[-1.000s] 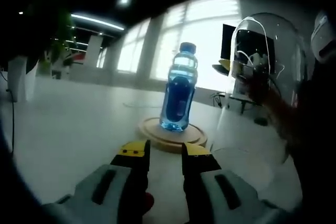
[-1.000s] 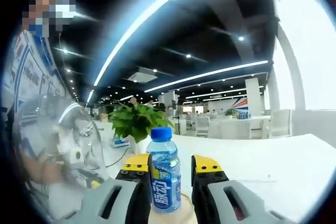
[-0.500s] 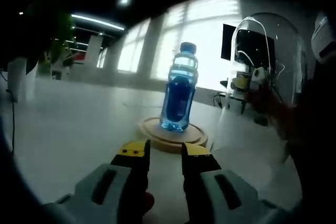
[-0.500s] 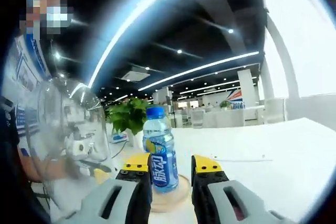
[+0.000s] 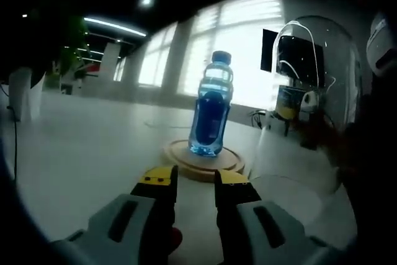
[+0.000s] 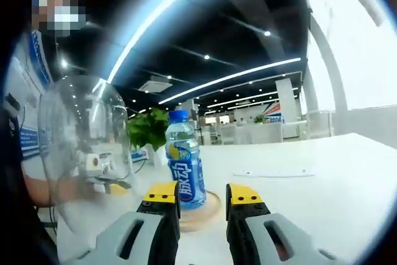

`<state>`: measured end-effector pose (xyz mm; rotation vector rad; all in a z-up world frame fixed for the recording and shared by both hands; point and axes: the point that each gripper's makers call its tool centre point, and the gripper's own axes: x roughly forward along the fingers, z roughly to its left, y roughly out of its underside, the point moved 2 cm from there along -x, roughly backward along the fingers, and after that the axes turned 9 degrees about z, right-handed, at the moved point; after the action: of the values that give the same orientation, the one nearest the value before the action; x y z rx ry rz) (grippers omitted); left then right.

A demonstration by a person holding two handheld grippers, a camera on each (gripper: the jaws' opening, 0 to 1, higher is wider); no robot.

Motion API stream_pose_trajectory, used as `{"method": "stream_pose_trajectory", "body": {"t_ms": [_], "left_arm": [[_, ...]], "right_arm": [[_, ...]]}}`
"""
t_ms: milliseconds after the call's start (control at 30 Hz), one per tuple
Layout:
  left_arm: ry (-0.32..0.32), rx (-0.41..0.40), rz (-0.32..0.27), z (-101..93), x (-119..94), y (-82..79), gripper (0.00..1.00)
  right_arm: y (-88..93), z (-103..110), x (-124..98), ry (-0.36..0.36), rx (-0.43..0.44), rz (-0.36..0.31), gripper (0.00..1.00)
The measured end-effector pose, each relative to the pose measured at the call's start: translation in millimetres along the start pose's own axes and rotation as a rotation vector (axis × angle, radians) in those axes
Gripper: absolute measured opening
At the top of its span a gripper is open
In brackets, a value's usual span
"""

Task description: Open the cover put in the Mizone put the cover back on

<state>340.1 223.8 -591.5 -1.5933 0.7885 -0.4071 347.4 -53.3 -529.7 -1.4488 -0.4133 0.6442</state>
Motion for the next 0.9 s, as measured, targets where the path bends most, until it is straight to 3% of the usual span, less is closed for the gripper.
{"method": "stream_pose_trajectory", "body": {"t_ms": [267, 900], "left_arm": [[0.002, -0.002, -0.002, 1.0, 0, -0.2, 0.19], [0.008, -0.001, 0.000, 0.3, -1, 0.4, 0.19]], "right_arm": [[19.9, -4, -12, 0.009, 0.009, 0.015, 0.22], [45.2, -10, -33, 0.069, 0.023, 0.021, 0.22]]}}
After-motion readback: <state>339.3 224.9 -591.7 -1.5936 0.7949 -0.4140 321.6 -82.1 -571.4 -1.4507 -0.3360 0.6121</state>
